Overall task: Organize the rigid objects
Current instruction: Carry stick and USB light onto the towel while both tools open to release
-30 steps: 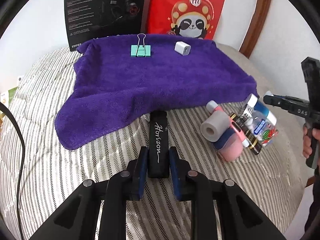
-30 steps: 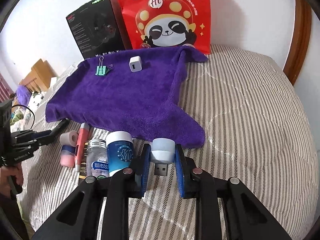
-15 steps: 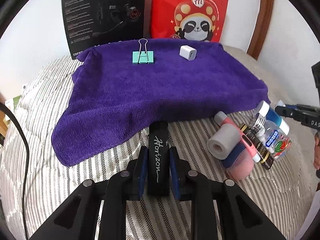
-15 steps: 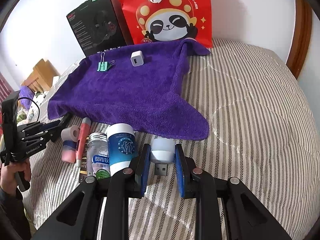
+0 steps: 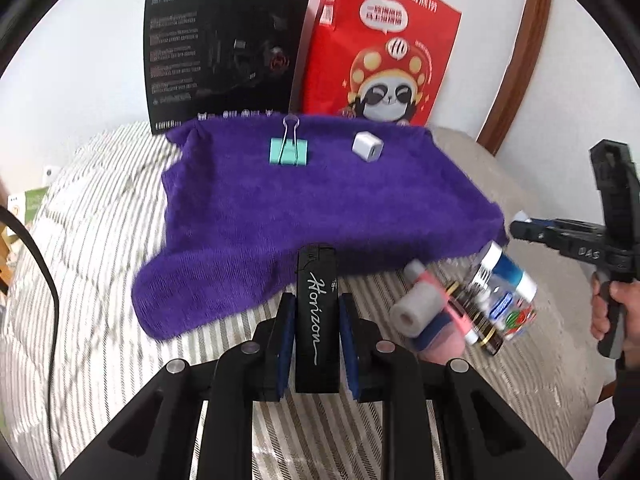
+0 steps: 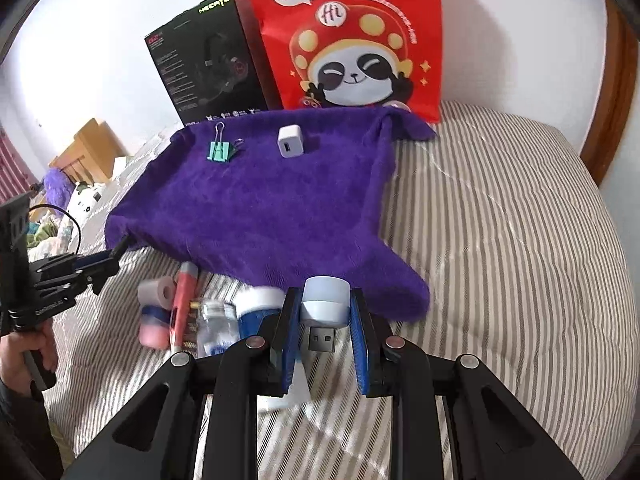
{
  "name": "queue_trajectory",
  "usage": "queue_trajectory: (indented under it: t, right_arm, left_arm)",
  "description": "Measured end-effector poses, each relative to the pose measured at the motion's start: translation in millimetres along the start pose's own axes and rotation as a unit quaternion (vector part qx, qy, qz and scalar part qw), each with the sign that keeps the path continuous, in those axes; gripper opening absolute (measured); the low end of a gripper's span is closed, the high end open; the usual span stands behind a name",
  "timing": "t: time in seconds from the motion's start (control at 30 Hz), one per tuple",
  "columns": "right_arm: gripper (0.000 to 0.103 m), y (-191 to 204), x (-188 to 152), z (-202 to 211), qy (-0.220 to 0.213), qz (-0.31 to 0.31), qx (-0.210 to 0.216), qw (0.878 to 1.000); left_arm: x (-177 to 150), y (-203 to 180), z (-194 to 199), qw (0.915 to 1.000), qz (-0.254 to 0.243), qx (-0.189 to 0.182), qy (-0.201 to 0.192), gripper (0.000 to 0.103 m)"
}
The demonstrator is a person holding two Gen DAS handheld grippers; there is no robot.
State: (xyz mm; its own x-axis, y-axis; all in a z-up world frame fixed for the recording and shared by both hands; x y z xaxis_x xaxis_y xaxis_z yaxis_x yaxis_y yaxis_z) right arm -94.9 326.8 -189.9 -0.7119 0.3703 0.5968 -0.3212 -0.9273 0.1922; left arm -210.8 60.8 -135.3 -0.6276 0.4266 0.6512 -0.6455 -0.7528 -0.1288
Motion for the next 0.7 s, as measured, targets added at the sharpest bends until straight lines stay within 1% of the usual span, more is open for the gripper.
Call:
queue_trajectory:
  t: [0.13, 0.27, 0.47, 0.6, 0.7]
  right_arm:
    - [0.024, 6, 16, -6, -0.003, 0.005, 0.005, 1.000]
    - [0.024, 10, 40, -19, -0.004, -0.002, 0.018, 1.000]
    - [0.024, 13, 74, -42, -0.003, 0.012, 0.010, 1.000]
    - [0.024, 12, 96, -65, 0.012, 0.019, 0.007, 1.000]
    - [0.024, 8, 109, -83, 0.023, 0.029, -0.008, 0.999]
  left_arm:
    - [20, 9, 1, 1.0000, 0.006, 0.001, -0.007, 0.021]
    - [42, 21, -7, 0.9998, 0.016, 0.002, -0.011, 0.021]
    - [68, 34, -37, 0.9998, 0.017, 0.010, 0.002, 0.021]
    - [82, 42, -64, 0.9996, 0.014, 0.013, 0.019, 0.021]
    - [93, 48, -83, 0.9993, 0.013, 0.017, 0.029, 0.021]
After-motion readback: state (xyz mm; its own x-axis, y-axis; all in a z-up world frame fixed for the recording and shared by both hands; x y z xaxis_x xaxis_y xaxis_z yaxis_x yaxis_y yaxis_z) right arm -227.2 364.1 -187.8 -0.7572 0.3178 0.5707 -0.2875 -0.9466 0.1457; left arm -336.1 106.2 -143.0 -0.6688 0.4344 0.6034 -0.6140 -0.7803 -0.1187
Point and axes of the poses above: each gripper's, at about its wrist camera, not at the fingertips, and z roughly against the way its jaws point, y to its left, x to its top, the point moved 8 cm from there along -z, roughly the way its jaws point, and after that the axes turned 2 degrees about -z, right-handed, at the moved point
